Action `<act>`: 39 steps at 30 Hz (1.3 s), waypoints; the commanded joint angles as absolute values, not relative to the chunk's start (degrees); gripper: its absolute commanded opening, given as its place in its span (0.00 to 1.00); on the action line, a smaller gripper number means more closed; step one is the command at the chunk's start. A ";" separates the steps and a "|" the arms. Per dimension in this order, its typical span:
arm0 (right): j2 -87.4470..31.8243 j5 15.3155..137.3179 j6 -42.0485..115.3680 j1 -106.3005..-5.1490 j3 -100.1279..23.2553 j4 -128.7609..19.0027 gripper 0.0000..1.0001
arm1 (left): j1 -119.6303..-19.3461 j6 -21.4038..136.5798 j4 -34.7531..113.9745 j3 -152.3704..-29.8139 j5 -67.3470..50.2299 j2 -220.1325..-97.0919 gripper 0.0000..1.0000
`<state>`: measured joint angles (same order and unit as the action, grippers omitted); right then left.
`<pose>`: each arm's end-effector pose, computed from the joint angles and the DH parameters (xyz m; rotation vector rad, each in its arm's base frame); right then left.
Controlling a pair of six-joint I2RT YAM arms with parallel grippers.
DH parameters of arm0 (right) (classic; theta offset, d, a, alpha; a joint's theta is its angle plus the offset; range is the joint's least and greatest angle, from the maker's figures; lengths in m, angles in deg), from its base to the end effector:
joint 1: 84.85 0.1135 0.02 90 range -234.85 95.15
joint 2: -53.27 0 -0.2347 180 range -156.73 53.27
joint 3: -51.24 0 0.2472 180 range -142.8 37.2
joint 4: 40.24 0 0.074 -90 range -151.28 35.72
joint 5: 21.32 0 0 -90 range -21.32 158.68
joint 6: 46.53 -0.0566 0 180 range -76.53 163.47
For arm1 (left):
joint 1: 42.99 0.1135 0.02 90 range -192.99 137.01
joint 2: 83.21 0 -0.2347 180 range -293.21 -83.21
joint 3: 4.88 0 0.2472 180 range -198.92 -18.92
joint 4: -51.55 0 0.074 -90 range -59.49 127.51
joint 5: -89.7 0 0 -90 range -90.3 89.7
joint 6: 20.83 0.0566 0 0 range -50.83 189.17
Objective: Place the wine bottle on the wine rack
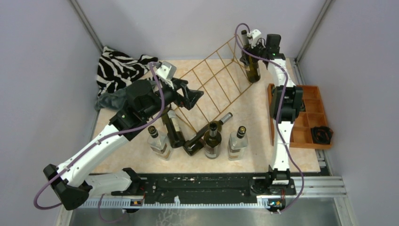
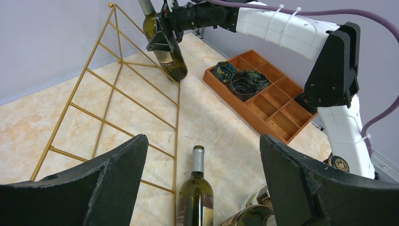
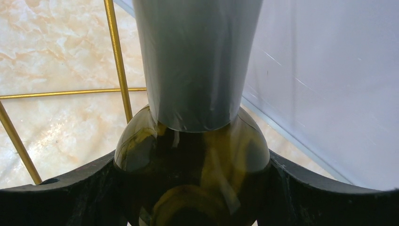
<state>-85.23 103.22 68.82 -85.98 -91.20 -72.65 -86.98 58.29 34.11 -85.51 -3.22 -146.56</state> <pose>0.5490 0.0213 0.2285 -0.7641 1.8361 0.3252 0.2004 -0.1974 0.3963 0.5038 1.5495 -0.7852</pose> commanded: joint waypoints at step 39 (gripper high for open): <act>-88.26 101.20 69.41 -83.77 -94.89 -71.05 0.75 | -86.76 56.60 36.99 -83.88 -3.56 -146.95 0.95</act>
